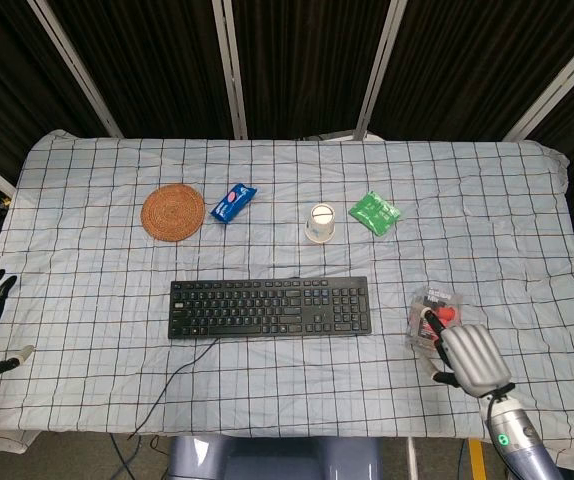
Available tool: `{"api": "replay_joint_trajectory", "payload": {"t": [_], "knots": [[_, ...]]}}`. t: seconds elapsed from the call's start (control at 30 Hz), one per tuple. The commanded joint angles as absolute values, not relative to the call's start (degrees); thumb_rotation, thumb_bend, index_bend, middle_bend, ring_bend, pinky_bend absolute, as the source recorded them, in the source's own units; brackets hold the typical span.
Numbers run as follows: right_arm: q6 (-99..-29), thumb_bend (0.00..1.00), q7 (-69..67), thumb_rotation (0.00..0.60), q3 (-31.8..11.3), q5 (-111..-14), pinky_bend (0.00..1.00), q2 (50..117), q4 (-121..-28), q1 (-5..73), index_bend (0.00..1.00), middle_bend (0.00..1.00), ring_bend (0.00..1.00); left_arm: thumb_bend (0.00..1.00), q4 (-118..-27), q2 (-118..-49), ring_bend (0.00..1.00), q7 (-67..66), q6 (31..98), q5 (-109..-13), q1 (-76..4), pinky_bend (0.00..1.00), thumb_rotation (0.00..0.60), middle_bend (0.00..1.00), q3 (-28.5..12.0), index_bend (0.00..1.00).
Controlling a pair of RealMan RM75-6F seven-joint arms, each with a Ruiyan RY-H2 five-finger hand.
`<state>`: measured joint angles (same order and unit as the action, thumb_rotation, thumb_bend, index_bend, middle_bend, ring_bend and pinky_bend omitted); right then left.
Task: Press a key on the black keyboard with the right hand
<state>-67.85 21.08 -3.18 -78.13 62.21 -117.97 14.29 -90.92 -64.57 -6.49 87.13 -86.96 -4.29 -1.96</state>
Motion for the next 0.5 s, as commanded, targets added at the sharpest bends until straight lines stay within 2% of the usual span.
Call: {"api": "replay_joint_trajectory", "payload": {"t": [0.03,0.23,0.5], "knots": [[-63.52,0.36,34.54,0.6,-4.74,-64.42,0.83,66.51,-125.54,20.34,0.14,0.92,0.88,0.07,-90.87,-64.49,0.0,-6.27,87.2,-87.01,-4.27,0.0,0.6,0.0,-1.98,0.0],[-66.47,0.36,44.64,0.6,-5.43,-51.67,0.83,75.3,-125.35,25.26,0.14,0.92,0.88,0.07,-90.66,-64.45,0.0,-5.84,87.07,-86.97,-4.28,0.0,0.6,0.0,-1.97,0.0],[-70.98,0.38,48.15,0.6,-6.68,-45.66,0.83,82.9,-123.5,28.71,0.14,0.92,0.88,0.07,-90.63,-64.56,0.0,-6.06,86.99,-87.13,-4.36,0.0,0.6,0.0,-1.94,0.0]]}}
